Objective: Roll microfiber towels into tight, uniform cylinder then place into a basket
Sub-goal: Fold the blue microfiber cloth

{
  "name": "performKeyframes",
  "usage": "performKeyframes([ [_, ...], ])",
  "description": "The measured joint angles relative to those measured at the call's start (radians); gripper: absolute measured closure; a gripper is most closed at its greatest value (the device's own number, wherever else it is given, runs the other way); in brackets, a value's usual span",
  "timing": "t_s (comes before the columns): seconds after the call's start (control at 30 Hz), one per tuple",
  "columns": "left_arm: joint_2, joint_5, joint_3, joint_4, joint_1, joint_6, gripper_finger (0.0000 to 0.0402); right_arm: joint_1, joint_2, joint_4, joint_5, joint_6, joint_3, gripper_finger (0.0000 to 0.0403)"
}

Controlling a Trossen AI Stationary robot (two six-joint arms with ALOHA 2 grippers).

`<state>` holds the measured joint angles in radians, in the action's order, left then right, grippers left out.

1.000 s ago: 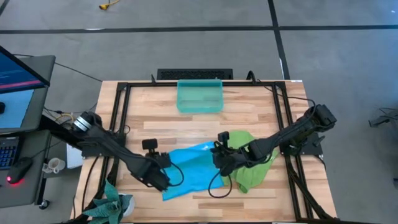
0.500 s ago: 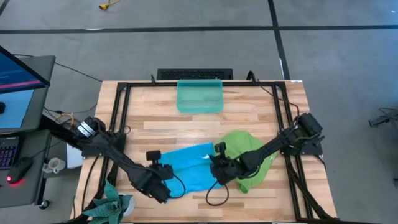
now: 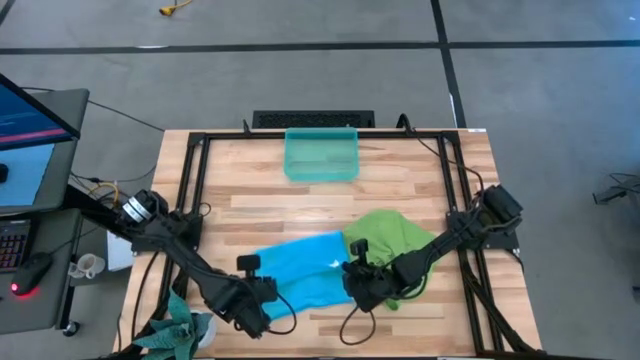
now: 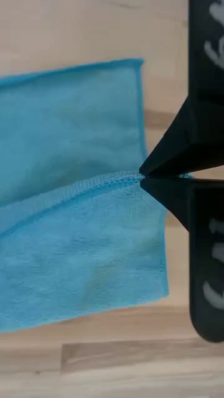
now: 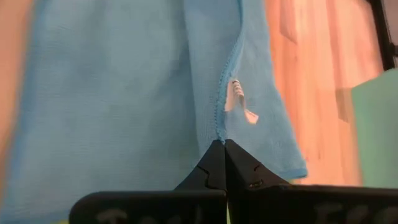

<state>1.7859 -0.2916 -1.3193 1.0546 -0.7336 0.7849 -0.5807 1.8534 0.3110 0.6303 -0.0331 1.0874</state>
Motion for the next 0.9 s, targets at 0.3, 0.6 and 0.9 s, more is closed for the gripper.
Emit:
performKeyframes([
  [0.3,0.0,0.023,0.0,-0.015,-0.027,0.013,0.0401,-0.042,0.0,0.009,-0.004,-0.072,0.0,0.0395],
  [0.6,0.0,0.026,0.0,-0.047,-0.028,0.022,0.0401,-0.047,0.0,0.018,-0.035,-0.1,0.0,0.0395],
  [0.9,0.0,0.05,0.0,-0.048,-0.028,0.029,0.0387,-0.047,0.0,0.017,-0.088,-0.126,0.0,0.0395],
])
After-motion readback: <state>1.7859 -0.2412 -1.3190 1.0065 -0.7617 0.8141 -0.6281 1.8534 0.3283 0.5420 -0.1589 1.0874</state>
